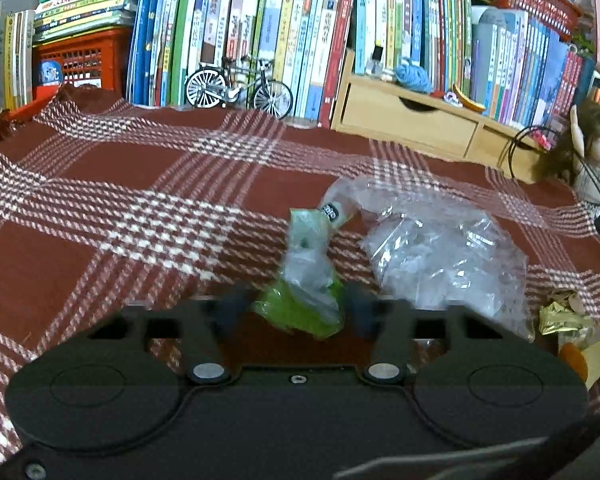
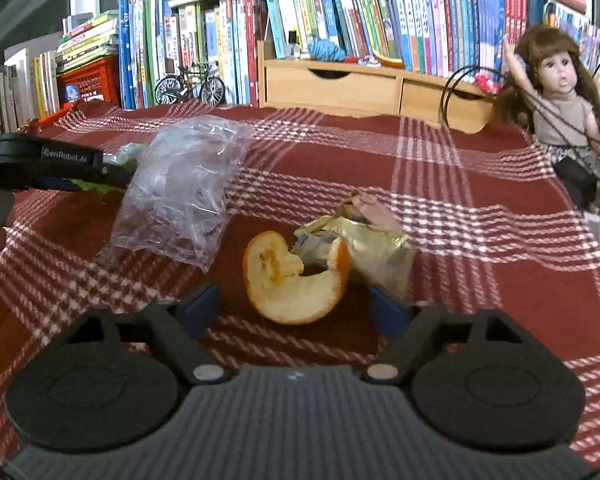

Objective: Collect trash
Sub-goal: 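Grasp the green-and-white wrapper with the left tool while the right tool grasps another orange peel, then lower the wrapper and orange peel into the bin and open both tools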

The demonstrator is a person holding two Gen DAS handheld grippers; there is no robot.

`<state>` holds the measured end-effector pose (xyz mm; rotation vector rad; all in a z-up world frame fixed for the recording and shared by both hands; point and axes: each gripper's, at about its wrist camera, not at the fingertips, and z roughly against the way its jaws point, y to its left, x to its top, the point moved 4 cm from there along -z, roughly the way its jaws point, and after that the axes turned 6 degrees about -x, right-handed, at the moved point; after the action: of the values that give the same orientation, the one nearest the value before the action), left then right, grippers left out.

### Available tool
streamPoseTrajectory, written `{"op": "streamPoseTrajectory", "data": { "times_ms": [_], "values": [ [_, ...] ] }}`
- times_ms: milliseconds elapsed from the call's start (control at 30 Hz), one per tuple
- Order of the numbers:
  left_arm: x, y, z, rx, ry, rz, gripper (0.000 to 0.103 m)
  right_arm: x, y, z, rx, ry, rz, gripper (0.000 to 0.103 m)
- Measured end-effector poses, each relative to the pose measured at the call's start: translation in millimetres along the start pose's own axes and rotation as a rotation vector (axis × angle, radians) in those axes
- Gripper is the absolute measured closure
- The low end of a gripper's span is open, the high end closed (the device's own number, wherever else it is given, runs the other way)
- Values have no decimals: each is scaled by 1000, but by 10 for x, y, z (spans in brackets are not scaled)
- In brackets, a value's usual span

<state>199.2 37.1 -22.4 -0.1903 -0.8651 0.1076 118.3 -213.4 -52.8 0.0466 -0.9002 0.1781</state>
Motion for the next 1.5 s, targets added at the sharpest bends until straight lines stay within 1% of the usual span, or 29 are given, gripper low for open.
{"op": "streamPoseTrajectory", "data": {
  "times_ms": [33,67,100,133,200,300,467,633,800,900,1033,1167,1300,1367,1500],
  "values": [
    [-11,-7,11,1,5,-2,82,5,1,-6,6,4,-10,35],
    [-19,-18,40,3,3,-8,86,10,5,5,9,3,-17,43],
    [-24,-30,86,10,-8,-20,87,17,10,25,7,2,-20,52],
    [-26,-45,144,15,-21,-34,88,20,15,56,5,-2,-20,57],
    [-20,-64,269,20,-61,-56,88,22,16,118,18,-11,-18,61],
    [-26,-72,455,12,-93,-61,89,12,13,224,21,-27,-25,64],
    [-120,-94,809,-7,-140,-86,89,-33,50,439,37,-63,-29,66],
    [-296,-117,1204,-39,-173,-105,89,-76,116,654,58,-97,-32,69],
    [-516,-141,1578,-72,-185,-123,89,-159,193,873,95,-119,-38,69],
    [-714,-130,1832,-103,-181,-116,89,-239,241,1003,125,-126,-41,69],
    [-1062,-122,2149,-161,-151,-107,89,-389,333,1183,177,-129,-37,69],
    [-1374,-105,2427,-217,-107,-131,89,-570,431,1343,219,-121,-32,69],
    [-1536,54,2640,-287,-24,-65,89,-788,545,1522,278,-97,-1,69],
    [-1618,111,2724,-287,17,-62,89,-922,618,1623,310,-83,27,69],
    [-1853,122,2890,-266,67,-132,89,-1170,737,1750,340,-49,79,69]
  ]
}}
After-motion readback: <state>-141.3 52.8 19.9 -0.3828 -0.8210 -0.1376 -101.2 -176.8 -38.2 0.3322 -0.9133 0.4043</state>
